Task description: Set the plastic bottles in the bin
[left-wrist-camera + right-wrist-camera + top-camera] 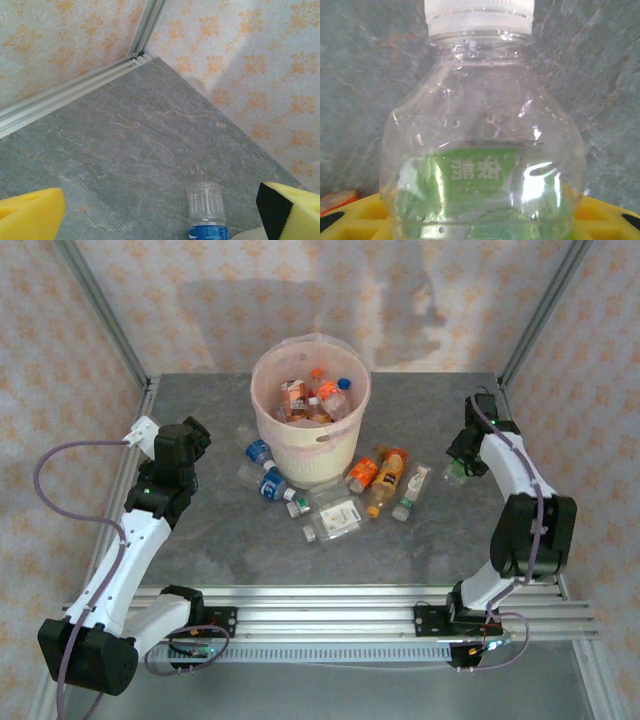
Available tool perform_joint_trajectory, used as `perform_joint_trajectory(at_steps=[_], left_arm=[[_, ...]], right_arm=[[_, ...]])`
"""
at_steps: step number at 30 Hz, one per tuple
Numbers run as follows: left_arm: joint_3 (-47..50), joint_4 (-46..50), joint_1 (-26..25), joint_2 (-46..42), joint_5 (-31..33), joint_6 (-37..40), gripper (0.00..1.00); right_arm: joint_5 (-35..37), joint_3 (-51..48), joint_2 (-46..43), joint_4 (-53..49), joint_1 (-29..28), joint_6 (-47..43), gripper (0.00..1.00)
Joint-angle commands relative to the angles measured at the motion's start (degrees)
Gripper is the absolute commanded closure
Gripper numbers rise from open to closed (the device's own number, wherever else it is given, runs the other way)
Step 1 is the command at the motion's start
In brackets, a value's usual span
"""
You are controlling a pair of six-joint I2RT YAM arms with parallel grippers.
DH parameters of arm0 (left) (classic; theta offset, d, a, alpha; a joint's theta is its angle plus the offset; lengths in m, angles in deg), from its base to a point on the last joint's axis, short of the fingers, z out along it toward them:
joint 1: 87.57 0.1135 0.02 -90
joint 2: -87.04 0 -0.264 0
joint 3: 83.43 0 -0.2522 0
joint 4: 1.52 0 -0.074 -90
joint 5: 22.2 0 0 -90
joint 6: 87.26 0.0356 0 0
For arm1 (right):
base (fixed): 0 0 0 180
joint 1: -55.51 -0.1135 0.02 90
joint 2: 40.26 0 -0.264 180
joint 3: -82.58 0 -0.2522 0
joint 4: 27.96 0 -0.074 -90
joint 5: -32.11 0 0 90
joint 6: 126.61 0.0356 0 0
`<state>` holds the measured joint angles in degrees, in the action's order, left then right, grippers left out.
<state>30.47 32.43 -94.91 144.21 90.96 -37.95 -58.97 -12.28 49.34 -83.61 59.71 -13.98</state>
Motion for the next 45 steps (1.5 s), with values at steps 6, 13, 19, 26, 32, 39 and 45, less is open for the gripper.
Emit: perform_joint_trajectory(at_steps=[6, 13, 19, 26, 32, 39, 45], left_arm=[[0.6, 0.2, 0.7, 0.1, 0.2, -1.8, 0.0], [0.7, 0.1, 0.6, 0.3, -1.0, -2.5, 0.0], [0.2, 0.3, 0.6, 0.4, -1.9, -2.6, 0.0], [-0.4, 0.8, 0.6, 0.3, -2.4, -2.5, 0.0], [-0.5, 0.7, 0.6, 0.4, -3.2, -2.6, 0.0], [-0.5, 0.7, 0.6, 1.0, -3.9, -2.6, 0.0], [-0.5, 0.4, 0.6, 1.1, -3.8, -2.5, 0.0]], right_arm=[[1.4, 5.4, -14.1, -3.4, -6.4, -0.6, 0.54], [-0.8, 15.7, -15.2, -2.8, -14.3, -1.0, 0.56], [-0.7, 28.2, -9.2, -2.6, -22.5, -3.2, 0.56], [-1.2, 43.2, 2.2, -3.5, -29.5, -5.3, 0.56], [-2.8, 53.9, 11.9, -3.4, -33.3, -4.4, 0.56], [-5.2, 67.6, 23.5, -5.5, -37.1, -3.4, 0.56], [-6.9, 76.9, 32.3, -8.0, -40.0, -2.4, 0.56]])
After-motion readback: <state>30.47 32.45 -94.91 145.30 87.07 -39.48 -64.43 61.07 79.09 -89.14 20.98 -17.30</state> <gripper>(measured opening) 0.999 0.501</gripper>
